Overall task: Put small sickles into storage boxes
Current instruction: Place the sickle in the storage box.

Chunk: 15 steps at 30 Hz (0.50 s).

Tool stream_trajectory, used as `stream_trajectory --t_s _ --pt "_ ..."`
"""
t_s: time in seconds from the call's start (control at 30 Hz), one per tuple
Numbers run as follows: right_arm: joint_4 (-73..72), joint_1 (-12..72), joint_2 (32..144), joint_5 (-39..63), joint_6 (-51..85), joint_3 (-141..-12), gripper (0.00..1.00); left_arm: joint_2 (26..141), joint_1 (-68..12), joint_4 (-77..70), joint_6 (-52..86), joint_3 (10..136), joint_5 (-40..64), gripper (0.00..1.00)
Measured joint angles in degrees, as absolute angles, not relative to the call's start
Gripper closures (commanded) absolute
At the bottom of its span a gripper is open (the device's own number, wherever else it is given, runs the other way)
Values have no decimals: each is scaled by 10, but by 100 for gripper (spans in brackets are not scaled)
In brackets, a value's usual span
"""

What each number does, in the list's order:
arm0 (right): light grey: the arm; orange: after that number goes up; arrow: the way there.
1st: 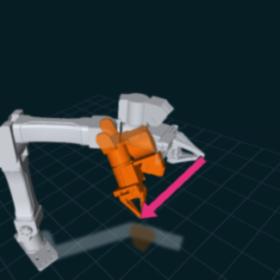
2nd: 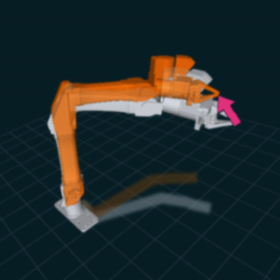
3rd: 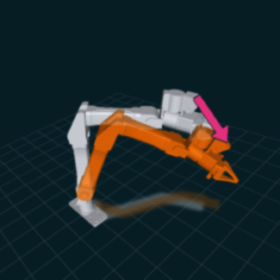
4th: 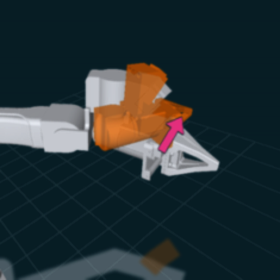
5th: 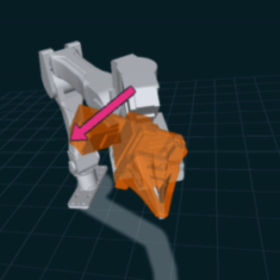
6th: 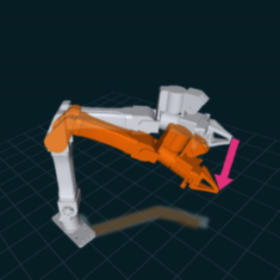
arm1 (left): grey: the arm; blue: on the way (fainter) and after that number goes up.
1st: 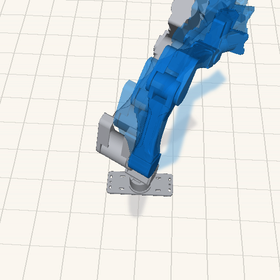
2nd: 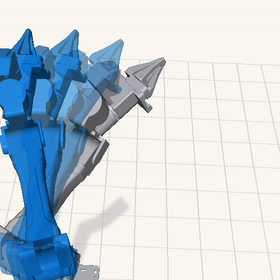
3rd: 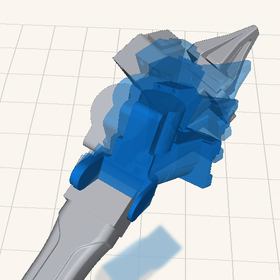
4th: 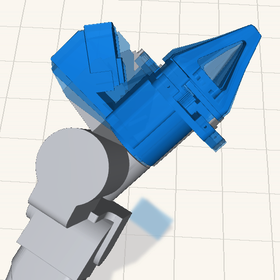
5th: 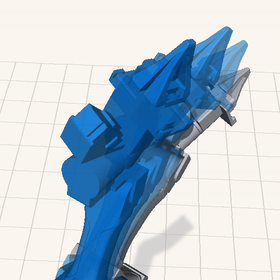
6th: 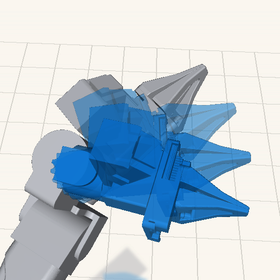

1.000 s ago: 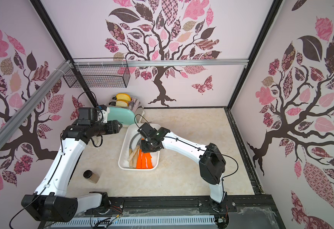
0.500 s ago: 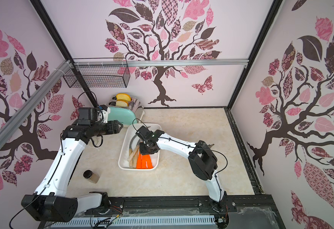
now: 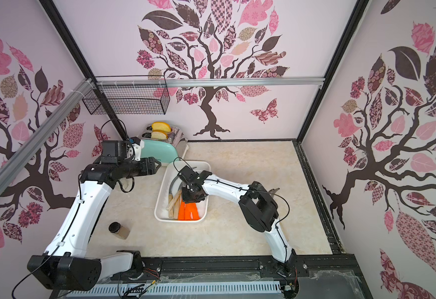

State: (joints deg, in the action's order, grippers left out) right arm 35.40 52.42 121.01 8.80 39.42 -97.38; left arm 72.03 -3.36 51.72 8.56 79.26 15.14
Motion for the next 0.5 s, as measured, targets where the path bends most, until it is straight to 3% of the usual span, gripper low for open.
stream_trajectory --t_s 0.5 --pt "343 523 1237 99 393 -974 96 720 -34 517 78 793 158 24"
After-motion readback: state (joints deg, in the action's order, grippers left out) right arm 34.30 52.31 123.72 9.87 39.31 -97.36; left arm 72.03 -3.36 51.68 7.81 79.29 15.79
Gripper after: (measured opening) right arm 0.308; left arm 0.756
